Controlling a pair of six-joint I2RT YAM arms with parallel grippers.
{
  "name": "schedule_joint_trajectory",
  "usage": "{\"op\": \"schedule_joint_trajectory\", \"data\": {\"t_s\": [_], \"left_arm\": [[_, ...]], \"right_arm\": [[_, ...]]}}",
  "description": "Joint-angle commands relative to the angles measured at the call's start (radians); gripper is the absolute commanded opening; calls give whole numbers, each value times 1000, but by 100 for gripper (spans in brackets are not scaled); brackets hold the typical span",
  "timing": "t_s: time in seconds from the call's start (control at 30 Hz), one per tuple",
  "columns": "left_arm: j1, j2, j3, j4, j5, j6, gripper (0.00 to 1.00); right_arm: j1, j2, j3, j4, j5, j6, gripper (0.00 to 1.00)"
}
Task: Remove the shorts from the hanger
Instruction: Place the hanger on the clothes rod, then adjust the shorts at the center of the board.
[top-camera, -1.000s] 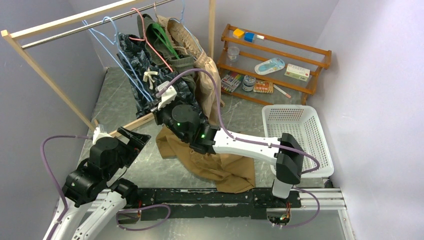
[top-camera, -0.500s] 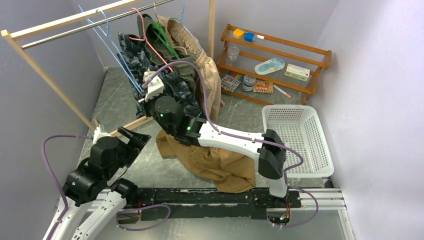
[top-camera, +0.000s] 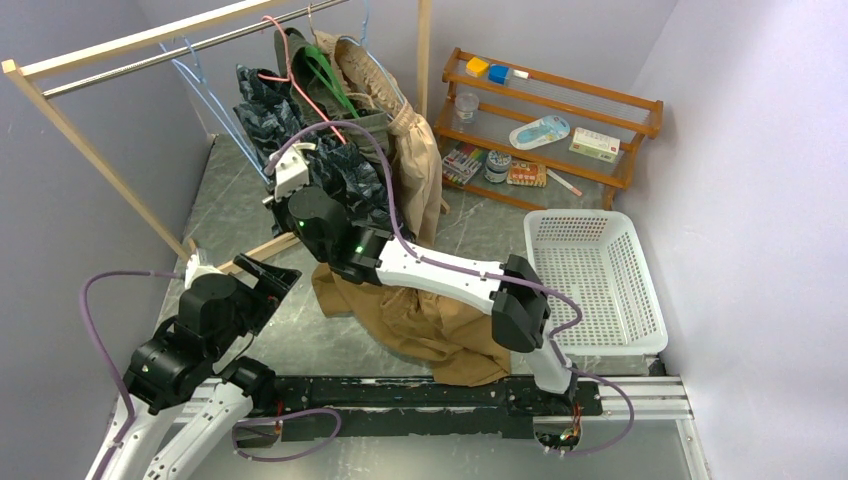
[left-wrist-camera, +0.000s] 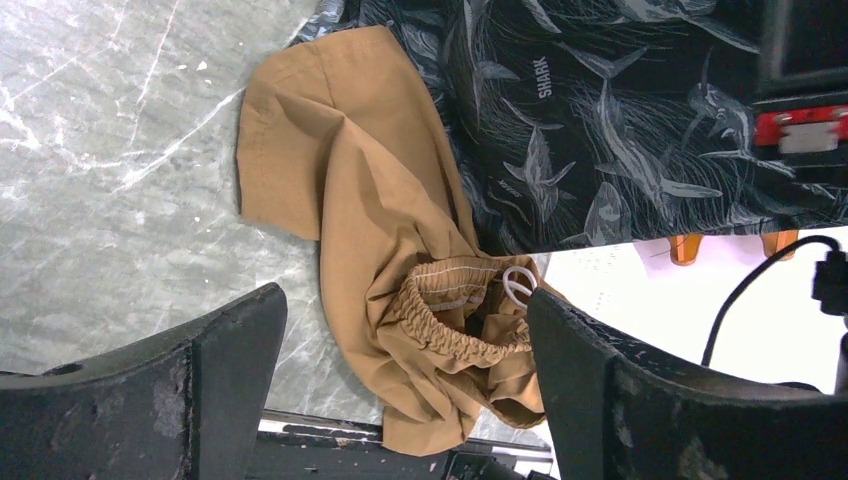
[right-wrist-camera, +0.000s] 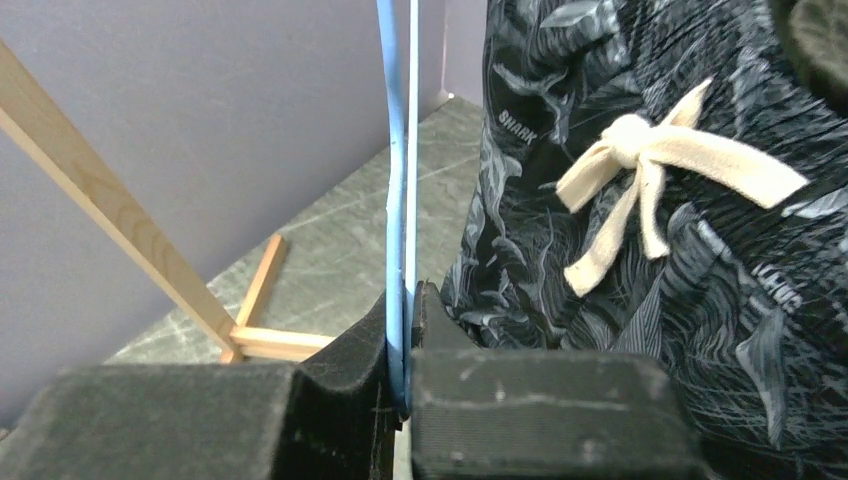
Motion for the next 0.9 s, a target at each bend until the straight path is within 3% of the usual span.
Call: {"op": "schedule_joint_trajectory", "data": {"t_s": [0.0, 0.07, 0.2, 0.27, 0.4, 0.5, 0.73, 0.87], "left_arm": [[0, -5, 29, -8, -23, -7, 94], [1, -4, 26, 12, -16, 6, 94], [1, 12, 40, -9, -4, -6, 94], [0, 14, 36, -23, -4, -19, 94], [1, -16, 9, 6, 9, -5, 95], [0, -39, -6, 4, 6, -3, 95], [0, -47, -72, 67, 18, 28, 96], [0, 11, -102, 105, 38, 53, 96]], "right_arm": [[-4, -9, -38, -56, -29, -8, 0], [-3, -43, -117, -14, -32, 0, 0], [-4, -138, -185, 6, -62, 28, 25], [-4, -153, -174, -29, -84, 48, 44], [-4, -200, -164, -109, -168, 102, 58], [-3, -281, -248, -126, -182, 156, 71], [-4, -565, -544, -152, -161, 240, 84], [-4, -729, -666, -240, -139, 276, 85]]}}
